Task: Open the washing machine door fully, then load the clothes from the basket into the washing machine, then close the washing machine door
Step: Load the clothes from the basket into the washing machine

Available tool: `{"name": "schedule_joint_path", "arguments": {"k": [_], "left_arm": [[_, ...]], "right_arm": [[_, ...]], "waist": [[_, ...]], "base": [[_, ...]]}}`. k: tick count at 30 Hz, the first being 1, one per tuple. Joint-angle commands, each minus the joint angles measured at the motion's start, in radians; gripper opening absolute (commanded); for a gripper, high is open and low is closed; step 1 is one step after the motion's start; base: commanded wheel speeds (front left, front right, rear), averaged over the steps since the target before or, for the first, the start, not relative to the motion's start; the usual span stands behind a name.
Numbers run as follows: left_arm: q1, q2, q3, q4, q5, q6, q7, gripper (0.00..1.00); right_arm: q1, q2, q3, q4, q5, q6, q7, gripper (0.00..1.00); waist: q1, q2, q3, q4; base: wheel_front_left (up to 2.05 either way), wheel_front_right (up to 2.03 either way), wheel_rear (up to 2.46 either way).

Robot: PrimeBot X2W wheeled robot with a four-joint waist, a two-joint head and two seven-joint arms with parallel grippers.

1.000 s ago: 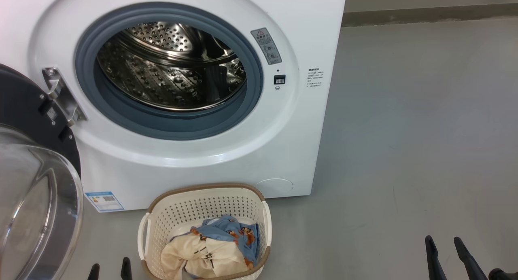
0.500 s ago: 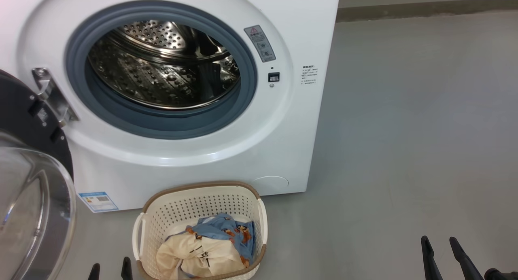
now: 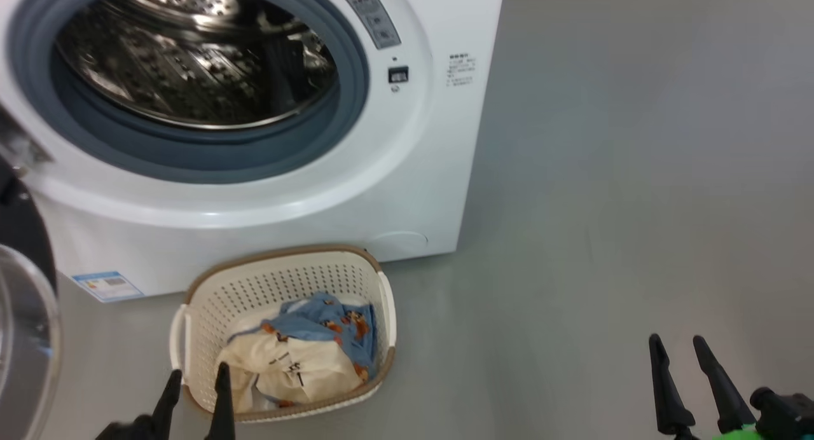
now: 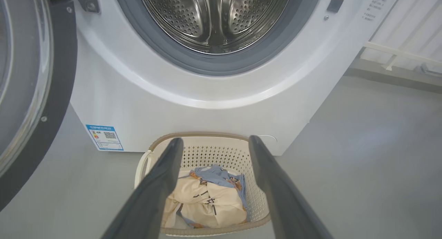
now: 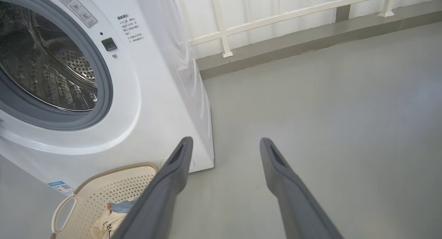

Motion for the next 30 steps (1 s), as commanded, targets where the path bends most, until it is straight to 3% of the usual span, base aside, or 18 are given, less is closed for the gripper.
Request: {"name": "schedule_joint_path", "arguments": {"k": [1,15,30], "left_arm": [[-0.048,0.005,0.024,-0.004,0.017,-0.004,-0.007,1.0],[-0.265,0.049,0.047,0.195,0.049,-0.01,-0.007,1.0],[-0.455,0.106,0.041,0.464,0.055,-0.001,0.058,1.0]], "right_arm": [[-0.037,-0.005,0.033,-0.022,0.011,0.002,-0.012,1.0],[-0.148,0.01,0.083,-0.007,0.039,0.002,-0.012,1.0],[-0.219,0.011,0.117,-0.004,0.088,0.002,-0.012,1.0]], "waist": [[0.0,-0.0001,0.073,-0.049],[0.0,-0.0001,0.26,-0.162],[0.0,-0.0001,0.391,-0.212]], "base": [[0.0,0.0,0.0],[0.0,0.0,0.0],[0.0,0.0,0.0]]}}
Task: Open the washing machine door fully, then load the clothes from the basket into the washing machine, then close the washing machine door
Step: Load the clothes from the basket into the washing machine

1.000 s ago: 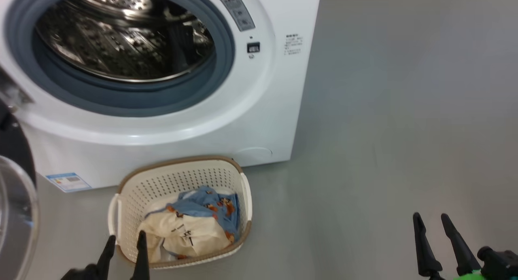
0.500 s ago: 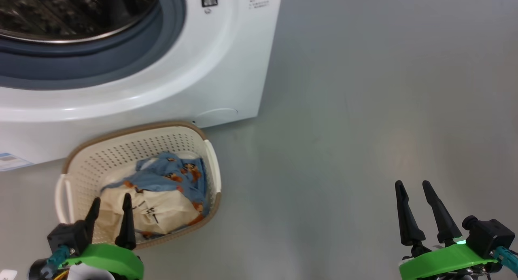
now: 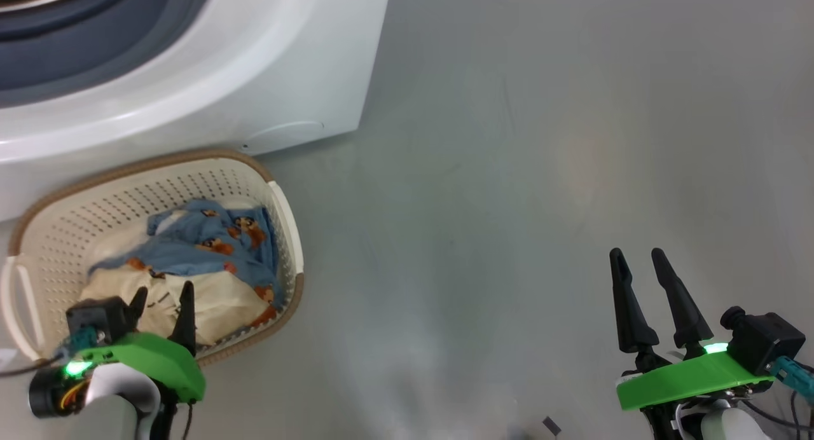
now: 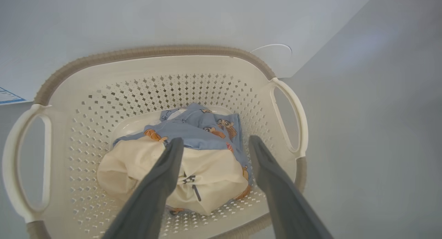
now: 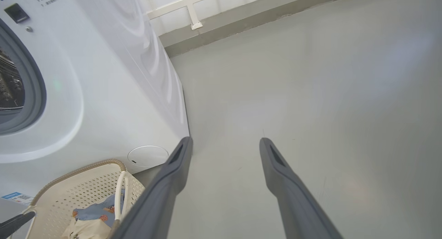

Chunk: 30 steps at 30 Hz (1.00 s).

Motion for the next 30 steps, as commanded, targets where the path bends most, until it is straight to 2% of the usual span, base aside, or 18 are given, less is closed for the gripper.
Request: {"name": "schedule_joint_path", "arguments": {"k": [1,13,30], "left_arm": [[-0.022,0.034,0.027,0.01,0.008,0.005,0.013,1.0],[-0.183,0.093,0.029,0.185,-0.006,0.017,0.094,1.0],[-0.319,0.144,-0.01,0.302,0.007,0.025,0.117,1.0]], "right_arm": [[-0.01,-0.01,0.027,-0.02,0.004,0.002,-0.012,1.0],[-0.08,-0.01,0.053,-0.029,0.023,0.002,-0.012,1.0],[-0.126,-0.01,0.069,-0.035,0.046,0.002,-0.012,1.0]], "waist": [[0.0,-0.0001,0.048,-0.023],[0.0,-0.0001,0.184,-0.048],[0.0,-0.0001,0.292,-0.083]], "base": [[0.0,0.0,0.0],[0.0,0.0,0.0],[0.0,0.0,0.0]]}}
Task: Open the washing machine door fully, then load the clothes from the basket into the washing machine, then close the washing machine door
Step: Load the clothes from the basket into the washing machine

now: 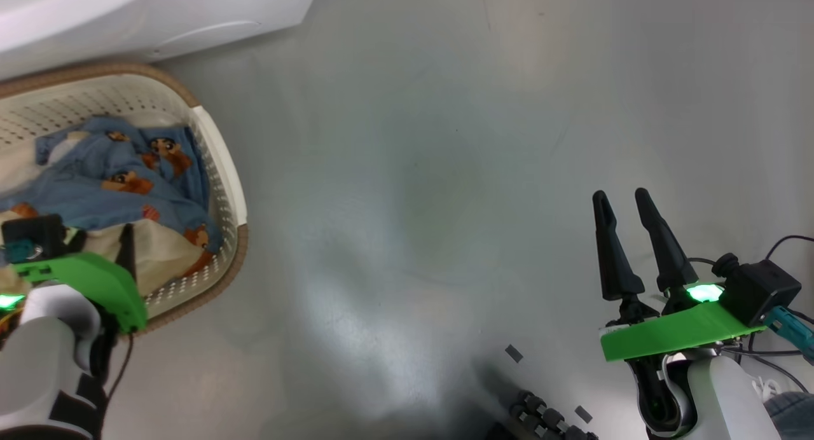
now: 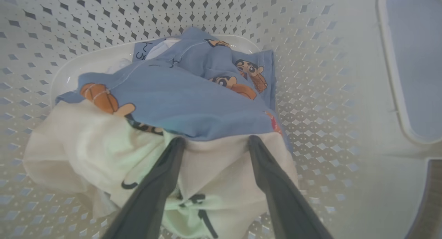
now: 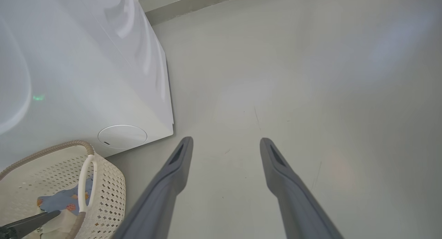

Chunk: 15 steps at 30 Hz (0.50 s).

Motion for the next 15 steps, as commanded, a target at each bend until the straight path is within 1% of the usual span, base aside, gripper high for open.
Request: {"name": "schedule_joint_path", "arguments": {"k": [1,15], "left_arm": [[-0.002,0.042,0.014,0.004,0.014,0.01,0.007,1.0],[-0.097,0.073,-0.042,0.089,0.05,0.029,0.073,1.0]], "right_arm": [[0.007,-0.01,0.021,-0.021,0.015,0.002,-0.012,1.0],[-0.007,-0.01,0.039,-0.031,0.029,0.002,-0.012,1.0]], "waist": [[0.0,-0.0001,0.013,-0.007],[0.0,-0.0001,0.061,-0.032]], "base": [[0.0,0.0,0.0],[0.0,0.0,0.0]]}}
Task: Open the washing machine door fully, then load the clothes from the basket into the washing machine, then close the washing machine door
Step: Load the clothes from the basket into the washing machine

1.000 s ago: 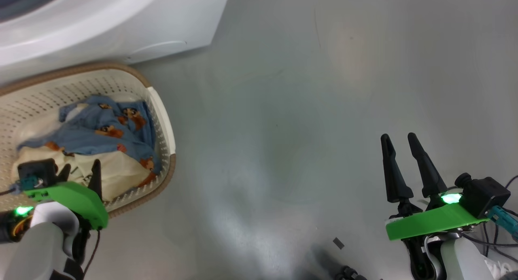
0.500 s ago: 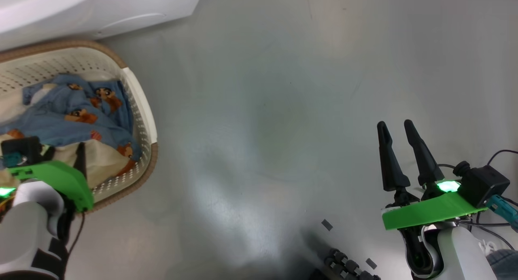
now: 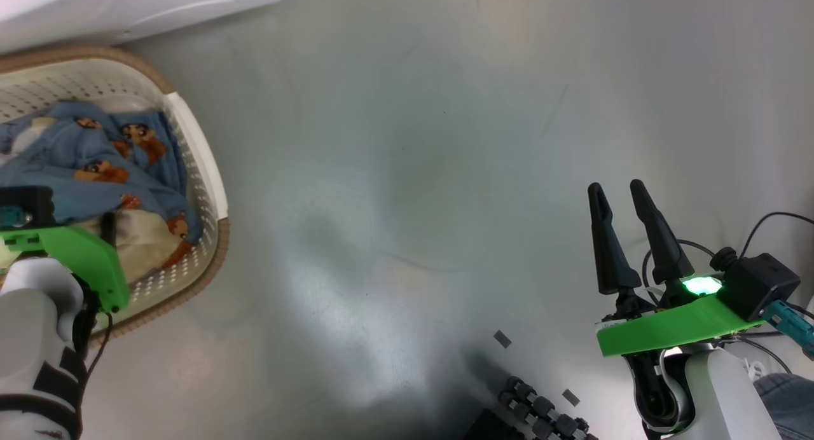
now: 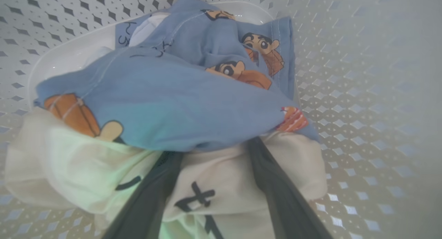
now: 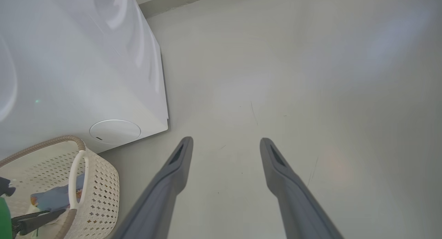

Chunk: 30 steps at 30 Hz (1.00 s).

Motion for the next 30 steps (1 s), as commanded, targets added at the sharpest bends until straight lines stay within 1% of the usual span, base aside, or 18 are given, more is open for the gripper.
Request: {"name": "schedule_joint_path", "arguments": {"k": [1,6,22,23,24,25,26,27,28,30], "left_arm": [[0.005,0.036,0.014,0.001,0.007,0.006,0.005,1.0],[-0.032,0.05,-0.007,0.039,0.022,0.02,0.028,1.0],[-0.124,0.079,-0.068,0.116,0.061,0.056,0.025,1.0],[-0.129,0.081,-0.073,0.12,0.064,0.057,0.025,0.88],[-0.133,0.082,-0.076,0.123,0.065,0.058,0.024,0.71],[-0.136,0.083,-0.078,0.127,0.065,0.059,0.022,0.49],[-0.139,0.083,-0.081,0.131,0.066,0.06,0.021,0.37],[-0.142,0.083,-0.084,0.134,0.067,0.061,0.019,0.23],[-0.145,0.082,-0.087,0.137,0.067,0.063,0.017,0.0],[-0.148,0.08,-0.09,0.142,0.065,0.063,0.01,0.0]], "right_arm": [[0.006,-0.01,0.024,-0.022,0.018,0.002,-0.012,1.0],[0.006,-0.01,0.027,-0.026,0.021,0.002,-0.012,1.0],[-0.005,-0.01,0.033,-0.038,0.044,0.002,-0.012,1.0],[-0.005,-0.01,0.032,-0.038,0.047,0.002,-0.012,1.0],[-0.005,-0.01,0.032,-0.039,0.05,0.002,-0.012,1.0],[-0.005,-0.01,0.031,-0.039,0.051,0.002,-0.012,1.0],[-0.004,-0.01,0.031,-0.04,0.052,0.002,-0.012,1.0],[-0.005,-0.01,0.03,-0.04,0.053,0.002,-0.012,1.0],[-0.005,-0.01,0.029,-0.04,0.054,0.002,-0.012,1.0],[-0.005,-0.01,0.025,-0.041,0.054,0.002,-0.012,1.0]], "waist": [[0.0,0.0,0.009,-0.007],[0.0,0.0,0.03,-0.018],[0.0,0.0,0.088,-0.051],[0.0,0.0,0.091,-0.054],[0.0,0.0,0.094,-0.056],[0.0,0.0,0.096,-0.058],[0.0,0.0,0.099,-0.059],[0.0,0.0,0.1,-0.06],[0.0,0.0,0.101,-0.06],[0.0,0.0,0.102,-0.059]], "base": [[0.0,0.0,0.0],[0.0,0.0,0.0],[0.0,0.0,0.0],[0.0,0.0,0.0],[0.0,0.0,0.0],[0.0,0.0,0.0],[0.0,0.0,0.0],[0.0,0.0,0.0],[0.0,0.0,0.0],[0.0,0.0,0.0]]}}
